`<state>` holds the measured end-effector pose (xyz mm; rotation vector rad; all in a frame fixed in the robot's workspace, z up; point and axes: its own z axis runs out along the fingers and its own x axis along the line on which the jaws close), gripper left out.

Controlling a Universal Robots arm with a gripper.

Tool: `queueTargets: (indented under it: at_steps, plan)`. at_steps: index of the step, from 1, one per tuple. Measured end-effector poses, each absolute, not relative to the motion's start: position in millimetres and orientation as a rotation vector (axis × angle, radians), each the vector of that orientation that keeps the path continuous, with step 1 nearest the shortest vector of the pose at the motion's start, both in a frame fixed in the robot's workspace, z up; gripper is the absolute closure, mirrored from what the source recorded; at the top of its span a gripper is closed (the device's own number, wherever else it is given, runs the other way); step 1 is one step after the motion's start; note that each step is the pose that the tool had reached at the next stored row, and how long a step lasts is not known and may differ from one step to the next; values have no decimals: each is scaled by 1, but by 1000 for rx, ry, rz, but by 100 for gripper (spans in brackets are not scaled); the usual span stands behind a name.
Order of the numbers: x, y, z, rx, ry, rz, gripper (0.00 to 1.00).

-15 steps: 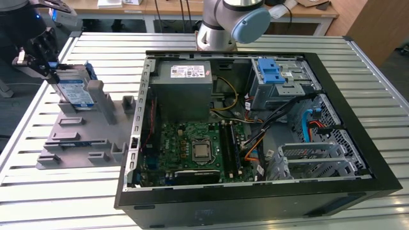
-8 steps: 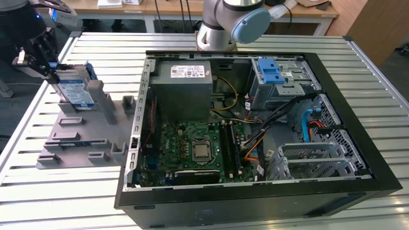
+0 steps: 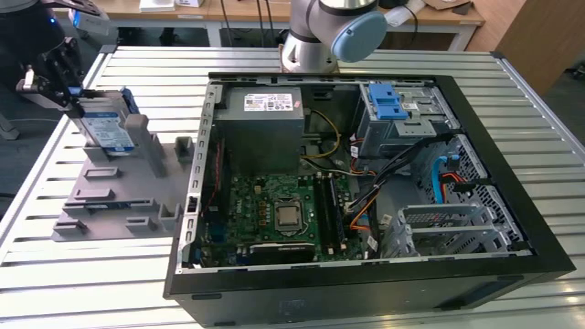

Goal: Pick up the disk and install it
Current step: 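Pick up the disk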

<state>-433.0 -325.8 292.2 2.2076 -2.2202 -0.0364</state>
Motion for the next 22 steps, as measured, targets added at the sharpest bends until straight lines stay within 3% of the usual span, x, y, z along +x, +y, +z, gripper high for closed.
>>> queueTargets:
  at_steps: [22]
  plan:
    - [-433, -326, 302, 2208, -2220, -36, 64]
